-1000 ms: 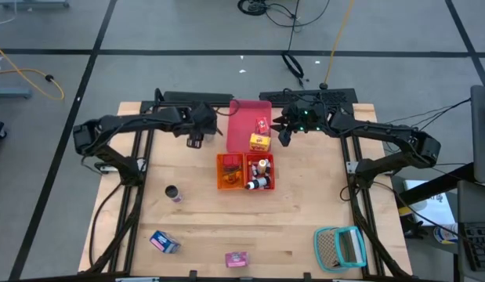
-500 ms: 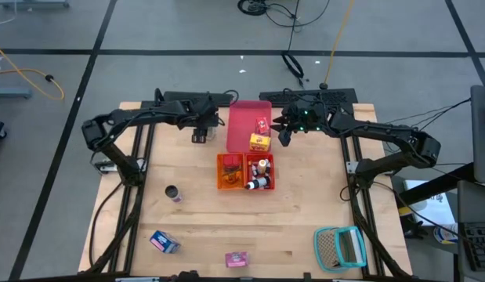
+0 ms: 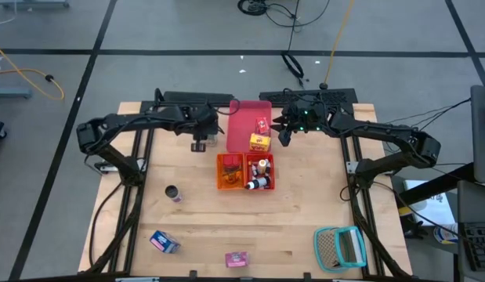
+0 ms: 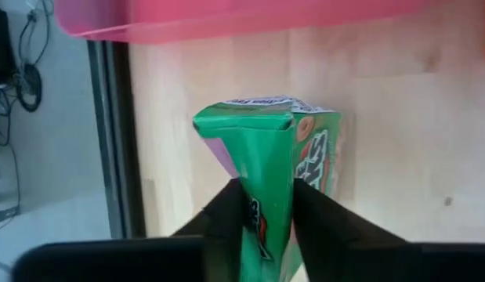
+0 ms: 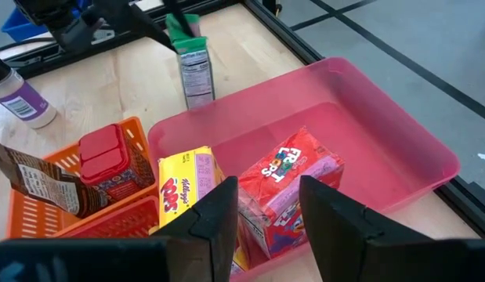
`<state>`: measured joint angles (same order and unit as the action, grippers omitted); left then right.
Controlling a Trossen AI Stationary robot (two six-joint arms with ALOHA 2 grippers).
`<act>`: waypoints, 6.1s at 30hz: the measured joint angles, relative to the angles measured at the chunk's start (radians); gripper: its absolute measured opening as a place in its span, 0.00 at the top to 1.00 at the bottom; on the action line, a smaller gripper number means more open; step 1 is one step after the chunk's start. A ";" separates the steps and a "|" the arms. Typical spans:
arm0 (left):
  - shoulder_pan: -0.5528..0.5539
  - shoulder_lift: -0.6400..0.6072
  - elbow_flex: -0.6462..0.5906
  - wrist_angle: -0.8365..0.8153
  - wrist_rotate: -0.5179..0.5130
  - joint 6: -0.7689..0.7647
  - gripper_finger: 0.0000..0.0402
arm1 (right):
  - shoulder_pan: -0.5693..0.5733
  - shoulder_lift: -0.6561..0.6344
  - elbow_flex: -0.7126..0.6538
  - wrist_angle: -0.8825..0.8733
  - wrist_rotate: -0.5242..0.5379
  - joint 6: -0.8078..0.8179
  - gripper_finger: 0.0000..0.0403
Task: Pick & Place Kitchen Items
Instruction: Put the green cereal box into the pink bin, then put the black spice bottle into the orange basket
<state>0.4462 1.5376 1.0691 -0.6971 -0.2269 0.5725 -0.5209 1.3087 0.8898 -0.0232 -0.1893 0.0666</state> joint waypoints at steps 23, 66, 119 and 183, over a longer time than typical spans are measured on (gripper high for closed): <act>-0.095 -0.114 0.076 -0.012 -0.117 -0.079 0.99 | 0.000 0.000 0.000 -0.004 0.000 0.026 0.67; -0.292 0.175 0.266 0.101 -0.088 -0.264 0.88 | 0.000 0.000 -0.037 0.058 0.000 0.023 0.67; -0.740 -0.112 0.266 -0.573 0.054 -1.302 0.51 | 0.000 0.000 -0.038 0.057 0.000 -0.004 0.67; -1.371 -0.111 -0.240 -0.530 -0.311 -2.517 0.31 | 0.000 0.000 -0.038 0.065 0.000 -0.019 0.67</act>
<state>-0.9245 1.4265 0.8290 -1.2271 -0.5377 -1.9441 -0.5209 1.3090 0.8520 0.0418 -0.1890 0.0474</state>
